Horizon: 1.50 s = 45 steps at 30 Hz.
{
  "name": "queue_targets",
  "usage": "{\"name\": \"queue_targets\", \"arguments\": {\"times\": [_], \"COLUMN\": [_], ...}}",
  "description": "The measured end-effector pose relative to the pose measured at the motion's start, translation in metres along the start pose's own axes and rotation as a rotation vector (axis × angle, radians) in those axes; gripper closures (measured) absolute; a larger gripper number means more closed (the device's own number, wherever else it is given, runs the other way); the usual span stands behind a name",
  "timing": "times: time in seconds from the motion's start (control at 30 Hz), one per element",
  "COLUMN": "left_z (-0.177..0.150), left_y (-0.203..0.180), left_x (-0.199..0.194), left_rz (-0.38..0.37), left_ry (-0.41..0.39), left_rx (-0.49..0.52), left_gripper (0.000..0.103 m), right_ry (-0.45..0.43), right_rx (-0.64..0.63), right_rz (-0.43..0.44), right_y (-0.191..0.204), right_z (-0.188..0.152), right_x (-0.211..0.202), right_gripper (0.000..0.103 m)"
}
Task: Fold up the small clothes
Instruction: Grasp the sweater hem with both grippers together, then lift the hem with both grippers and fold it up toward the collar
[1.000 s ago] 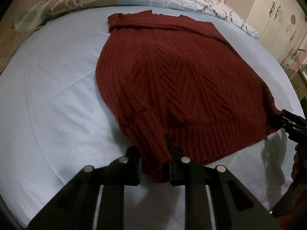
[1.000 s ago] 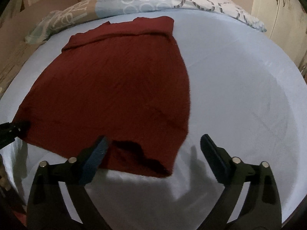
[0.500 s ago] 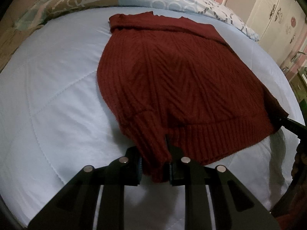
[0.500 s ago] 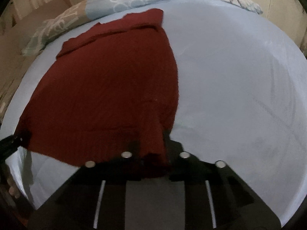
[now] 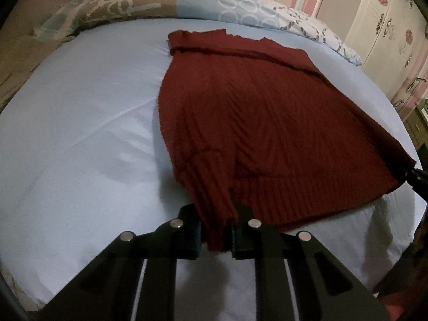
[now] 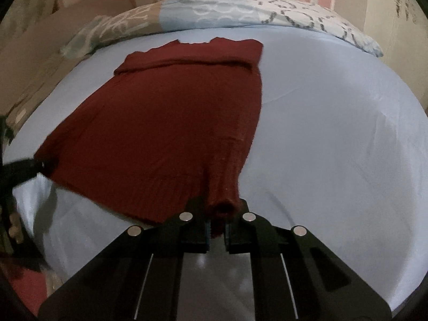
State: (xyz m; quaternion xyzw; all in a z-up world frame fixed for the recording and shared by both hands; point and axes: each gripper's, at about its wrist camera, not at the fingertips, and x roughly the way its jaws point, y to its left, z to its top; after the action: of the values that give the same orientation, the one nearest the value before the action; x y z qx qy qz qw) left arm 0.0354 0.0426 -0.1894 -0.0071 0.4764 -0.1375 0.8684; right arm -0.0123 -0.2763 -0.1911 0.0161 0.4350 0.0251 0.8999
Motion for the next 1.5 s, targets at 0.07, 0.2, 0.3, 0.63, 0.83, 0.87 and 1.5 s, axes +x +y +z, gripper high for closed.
{"name": "queue_targets", "arguments": {"times": [0.07, 0.2, 0.3, 0.63, 0.83, 0.87, 1.5], "left_z": [-0.004, 0.01, 0.039, 0.171, 0.251, 0.263, 0.339], "left_y": [0.0, -0.004, -0.011, -0.002, 0.005, 0.005, 0.009], "left_x": [-0.01, -0.02, -0.025, 0.003, 0.067, 0.08, 0.243], "left_rz": [0.005, 0.019, 0.037, 0.098, 0.121, 0.128, 0.222], "left_ry": [-0.005, -0.049, -0.118, -0.311, -0.283, -0.273, -0.121], "left_rx": [0.013, 0.039, 0.068, 0.083, 0.092, 0.1, 0.226], "left_gripper": [0.088, 0.088, 0.088, 0.088, 0.089, 0.089, 0.085], "right_ry": [0.001, -0.041, -0.113, -0.306, -0.332, -0.33, -0.117], "right_rx": [-0.008, -0.004, -0.022, 0.028, 0.077, 0.09, 0.19], "right_rz": [0.007, 0.007, -0.007, -0.034, -0.036, -0.035, -0.094], "right_y": [0.001, 0.0, 0.002, -0.016, -0.029, -0.033, -0.066], "right_z": [-0.005, 0.006, 0.035, 0.158, 0.229, 0.242, 0.295], "right_x": [-0.009, -0.013, -0.016, 0.015, 0.066, 0.078, 0.246], "right_gripper": [0.096, 0.096, 0.096, 0.096, 0.096, 0.096, 0.09]}}
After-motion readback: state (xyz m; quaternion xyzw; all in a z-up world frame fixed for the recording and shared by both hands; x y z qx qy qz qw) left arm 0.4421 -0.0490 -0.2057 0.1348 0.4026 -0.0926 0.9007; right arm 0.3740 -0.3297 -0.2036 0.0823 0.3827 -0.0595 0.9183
